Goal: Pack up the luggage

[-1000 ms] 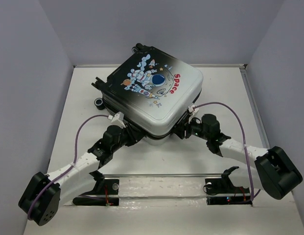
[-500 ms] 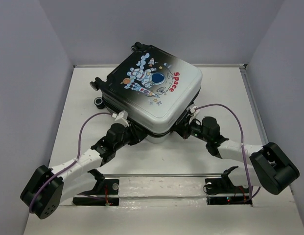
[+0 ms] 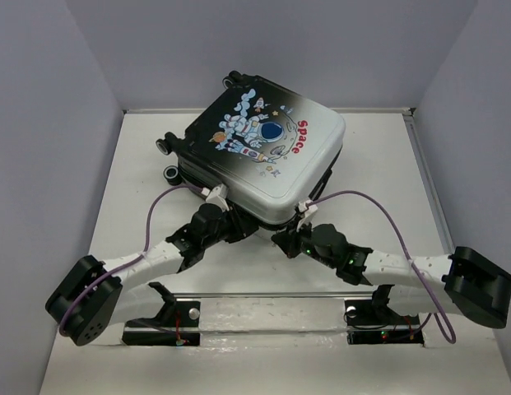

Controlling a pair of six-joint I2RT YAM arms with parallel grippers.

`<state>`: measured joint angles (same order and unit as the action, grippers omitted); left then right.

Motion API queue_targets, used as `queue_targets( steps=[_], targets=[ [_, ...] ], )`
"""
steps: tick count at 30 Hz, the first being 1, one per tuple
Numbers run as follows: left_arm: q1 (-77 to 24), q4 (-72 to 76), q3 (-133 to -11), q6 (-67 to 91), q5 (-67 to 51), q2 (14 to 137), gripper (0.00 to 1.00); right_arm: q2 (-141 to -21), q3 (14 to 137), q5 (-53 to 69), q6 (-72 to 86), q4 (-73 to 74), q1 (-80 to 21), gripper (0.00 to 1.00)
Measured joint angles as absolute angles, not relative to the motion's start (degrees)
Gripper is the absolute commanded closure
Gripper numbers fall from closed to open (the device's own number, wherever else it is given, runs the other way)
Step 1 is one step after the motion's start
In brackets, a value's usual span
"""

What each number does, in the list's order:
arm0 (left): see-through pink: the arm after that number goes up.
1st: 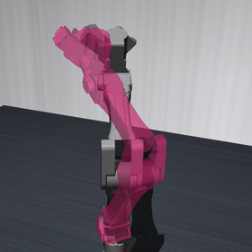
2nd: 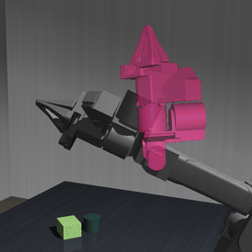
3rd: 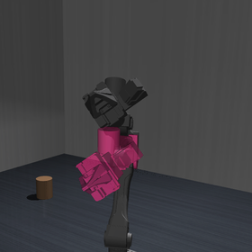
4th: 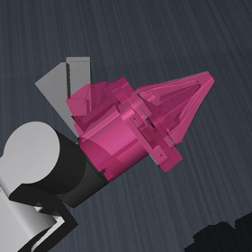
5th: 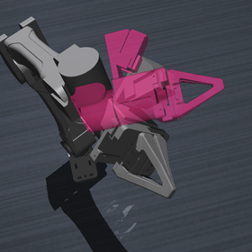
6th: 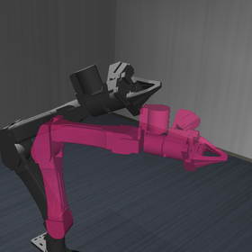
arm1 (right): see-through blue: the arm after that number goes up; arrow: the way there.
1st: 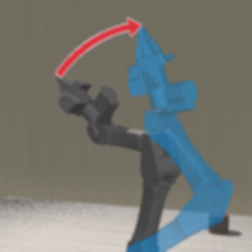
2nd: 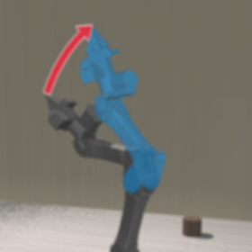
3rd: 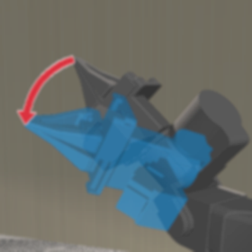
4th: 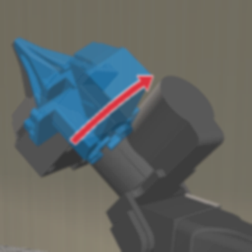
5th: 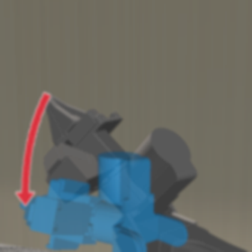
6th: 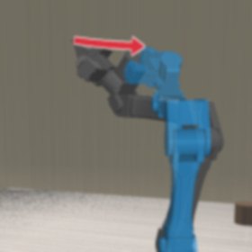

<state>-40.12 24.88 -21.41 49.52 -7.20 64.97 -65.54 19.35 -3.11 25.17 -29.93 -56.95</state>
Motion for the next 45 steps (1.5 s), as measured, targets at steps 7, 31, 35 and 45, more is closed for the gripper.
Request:
queue_targets(
  steps=[7,31,35,45],
  targets=[
    [-43.1,25.3,-25.2,51.2,-5.7,70.4,0.69,-73.2,27.3,-21.0,29.7,-25.3,-65.6,0.93],
    [-4.1,2.2,-58.6,37.0,-12.8,60.2,0.01,-76.3,31.1,-32.2,31.1,-22.4,-69.9,0.93],
    [0.1,3.9,-58.3,38.5,-16.5,70.8,0.01,-75.7,30.9,-31.8,31.0,-22.3,-69.9,0.93],
    [9.1,8.4,-57.9,42.4,-22.3,82.3,0.01,-76.0,30.9,-29.7,30.2,-22.4,-69.9,0.93]
  ],
)
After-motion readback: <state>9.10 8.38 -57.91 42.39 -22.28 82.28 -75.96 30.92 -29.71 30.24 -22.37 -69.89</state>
